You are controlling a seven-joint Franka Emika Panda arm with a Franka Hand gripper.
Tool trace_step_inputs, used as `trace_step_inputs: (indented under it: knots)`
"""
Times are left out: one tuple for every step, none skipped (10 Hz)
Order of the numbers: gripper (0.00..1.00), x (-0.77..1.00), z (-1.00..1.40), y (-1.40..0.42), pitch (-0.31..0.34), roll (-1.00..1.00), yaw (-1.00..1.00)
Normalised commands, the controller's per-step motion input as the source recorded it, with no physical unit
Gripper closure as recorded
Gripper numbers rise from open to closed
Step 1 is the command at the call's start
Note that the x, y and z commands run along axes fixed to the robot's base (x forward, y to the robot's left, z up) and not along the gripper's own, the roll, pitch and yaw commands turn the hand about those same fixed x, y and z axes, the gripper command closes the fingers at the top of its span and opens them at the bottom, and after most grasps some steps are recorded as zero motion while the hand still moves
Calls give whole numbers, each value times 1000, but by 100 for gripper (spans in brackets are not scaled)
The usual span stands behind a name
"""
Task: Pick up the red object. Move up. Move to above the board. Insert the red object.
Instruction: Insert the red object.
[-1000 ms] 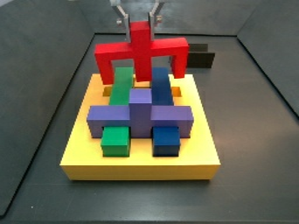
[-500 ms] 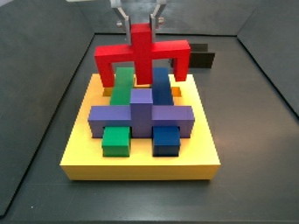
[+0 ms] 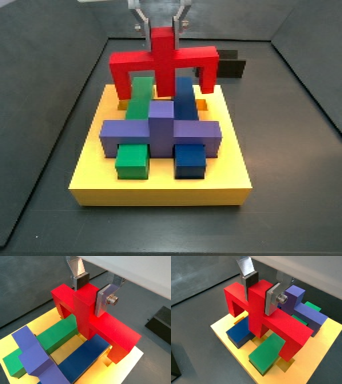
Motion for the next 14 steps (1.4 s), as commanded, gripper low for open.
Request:
trace_step_inputs:
  knots:
    - [100, 43, -340, 3, -6, 0, 0]
    - [100, 0, -409, 69, -13, -33, 0]
    - [100, 194, -77, 0, 16, 0, 0]
    - [100, 126, 74, 0, 71, -11, -6]
    - [100, 0, 117, 11, 69, 0, 0]
    - [100, 0, 54, 0, 41, 0, -6]
    - [100, 77, -57, 0, 0, 0, 0]
    - [100, 0, -240, 0, 0, 0, -14]
    - [100, 0, -303, 11, 0, 0, -3]
    - [100, -26, -300, 23, -4, 0, 0]
    - [100, -40, -177, 0, 0, 0, 0]
    - [100, 74, 0, -106, 0, 0, 0]
    - [100, 106, 280, -91, 91, 71, 0]
    - [100, 0, 274, 0, 50, 43, 0]
